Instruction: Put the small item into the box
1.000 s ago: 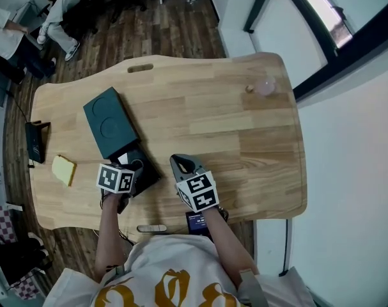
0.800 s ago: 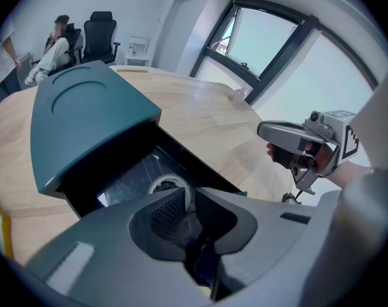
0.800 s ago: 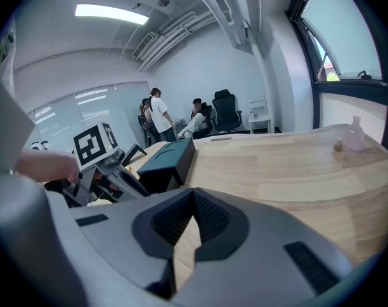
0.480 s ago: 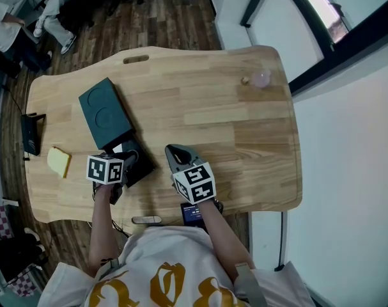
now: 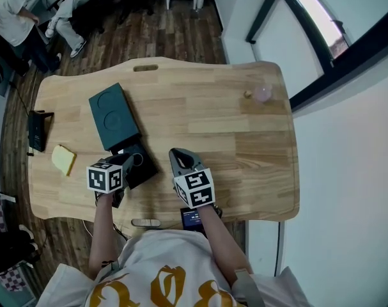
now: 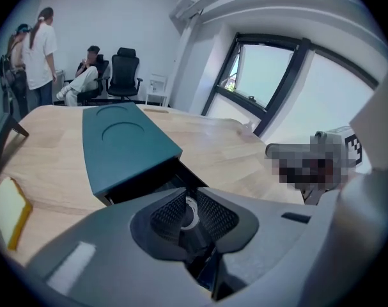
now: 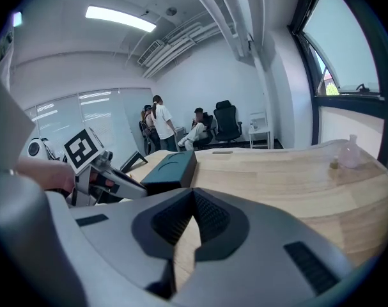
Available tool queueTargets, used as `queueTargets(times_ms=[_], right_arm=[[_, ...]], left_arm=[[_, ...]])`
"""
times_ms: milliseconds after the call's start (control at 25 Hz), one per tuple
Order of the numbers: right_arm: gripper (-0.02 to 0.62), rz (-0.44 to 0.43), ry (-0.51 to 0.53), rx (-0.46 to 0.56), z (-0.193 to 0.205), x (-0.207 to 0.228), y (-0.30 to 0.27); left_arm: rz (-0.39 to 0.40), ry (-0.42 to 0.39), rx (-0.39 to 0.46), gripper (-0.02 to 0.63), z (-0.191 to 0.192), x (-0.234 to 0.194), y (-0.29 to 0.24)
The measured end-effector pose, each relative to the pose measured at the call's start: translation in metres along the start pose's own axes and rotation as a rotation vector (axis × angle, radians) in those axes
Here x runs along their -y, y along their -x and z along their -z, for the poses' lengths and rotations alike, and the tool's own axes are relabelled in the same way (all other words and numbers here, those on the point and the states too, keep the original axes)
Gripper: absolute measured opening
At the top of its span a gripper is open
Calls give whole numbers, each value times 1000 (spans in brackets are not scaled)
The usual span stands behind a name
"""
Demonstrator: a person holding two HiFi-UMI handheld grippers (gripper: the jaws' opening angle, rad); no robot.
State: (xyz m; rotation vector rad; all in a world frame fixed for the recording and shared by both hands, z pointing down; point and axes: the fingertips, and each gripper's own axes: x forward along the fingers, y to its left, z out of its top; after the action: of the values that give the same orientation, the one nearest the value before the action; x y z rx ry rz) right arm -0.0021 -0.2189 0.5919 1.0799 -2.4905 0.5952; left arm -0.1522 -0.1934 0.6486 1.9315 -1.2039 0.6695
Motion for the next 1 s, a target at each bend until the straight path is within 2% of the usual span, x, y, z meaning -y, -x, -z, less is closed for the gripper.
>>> queueTargets(times_ms=[280,400,560,720,840,1000], right_arm=[[5,-9,15,67,-24,-12,13],[5,-41,55,96,-36,-26,19],[5,-41,95,129,-48,-37,29],[5,-17,121,160,-54,-44,40],[5,-16,150,171,-60,-52,45],[5,-23,174,200,-71,-63,56]], left_arm=[[-30,-25,147,30,-21,9,30],[-53,-33,201,5,-26,11,46],[-81,-46,278,3,-32,18,69],[-79,-59,396,3,-41,27,96],[-63,-39,478,3,-48,35,114],[-97,-56,595,3,-56,39,141]])
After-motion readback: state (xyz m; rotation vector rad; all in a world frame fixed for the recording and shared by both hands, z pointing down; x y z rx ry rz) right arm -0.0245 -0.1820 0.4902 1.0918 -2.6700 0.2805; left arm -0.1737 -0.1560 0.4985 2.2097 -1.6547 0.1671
